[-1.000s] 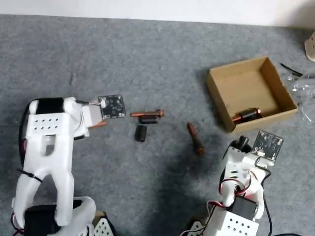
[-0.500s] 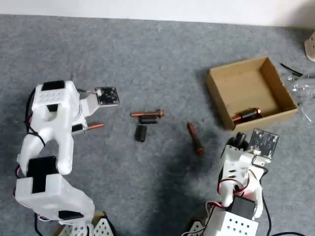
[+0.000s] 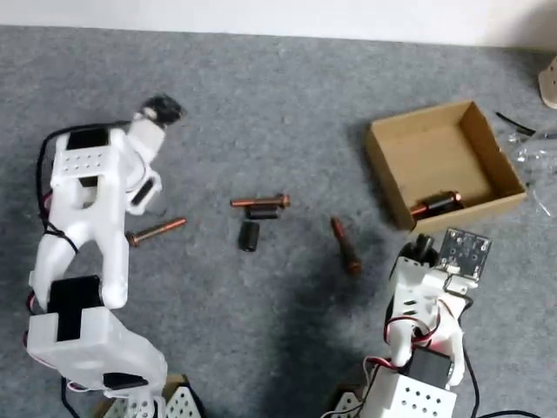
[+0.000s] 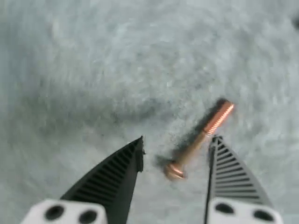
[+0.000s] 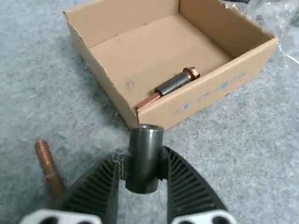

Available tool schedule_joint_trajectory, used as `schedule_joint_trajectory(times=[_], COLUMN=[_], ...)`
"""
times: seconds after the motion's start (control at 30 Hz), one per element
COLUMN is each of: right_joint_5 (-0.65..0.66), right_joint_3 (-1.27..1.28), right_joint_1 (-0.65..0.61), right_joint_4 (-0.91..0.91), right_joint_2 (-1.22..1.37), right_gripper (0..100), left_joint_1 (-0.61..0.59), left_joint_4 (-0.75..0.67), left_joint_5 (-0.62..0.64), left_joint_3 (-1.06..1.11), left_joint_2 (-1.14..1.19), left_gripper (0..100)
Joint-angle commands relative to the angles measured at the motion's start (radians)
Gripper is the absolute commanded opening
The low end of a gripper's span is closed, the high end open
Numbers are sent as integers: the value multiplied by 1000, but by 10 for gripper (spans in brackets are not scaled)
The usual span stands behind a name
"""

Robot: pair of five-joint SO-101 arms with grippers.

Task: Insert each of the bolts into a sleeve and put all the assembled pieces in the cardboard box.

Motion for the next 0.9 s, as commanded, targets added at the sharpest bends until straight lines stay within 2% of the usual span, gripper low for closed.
schedule_joint_trajectory(times=[0.0, 0.07, 0.1, 0.13, 0.2, 0.5, 0.87], right_joint_5=[14, 14, 14, 14, 14, 14, 14], right_joint_3=[45, 45, 45, 45, 45, 45, 45], right_joint_1=[-10, -10, -10, -10, -10, -10, -10], right_joint_4=[-41, -41, -41, -41, -41, -41, -41], right_joint_2=[-13, -13, -13, -13, -13, -13, -13], right_gripper=[4, 4, 4, 4, 4, 4, 4], left_joint_1=[-61, -94, -94, -88, -61, -36, 18], left_joint_4=[104, 133, 138, 137, 137, 137, 126], left_joint_5=[760, 1069, 1185, 1270, 1366, 1616, 1629], left_joint_3=[-67, -47, -38, -38, -39, 22, 102], left_joint_2=[-8, -5, -5, -7, -5, -4, 38], left_gripper=[220, 220, 220, 220, 220, 224, 224])
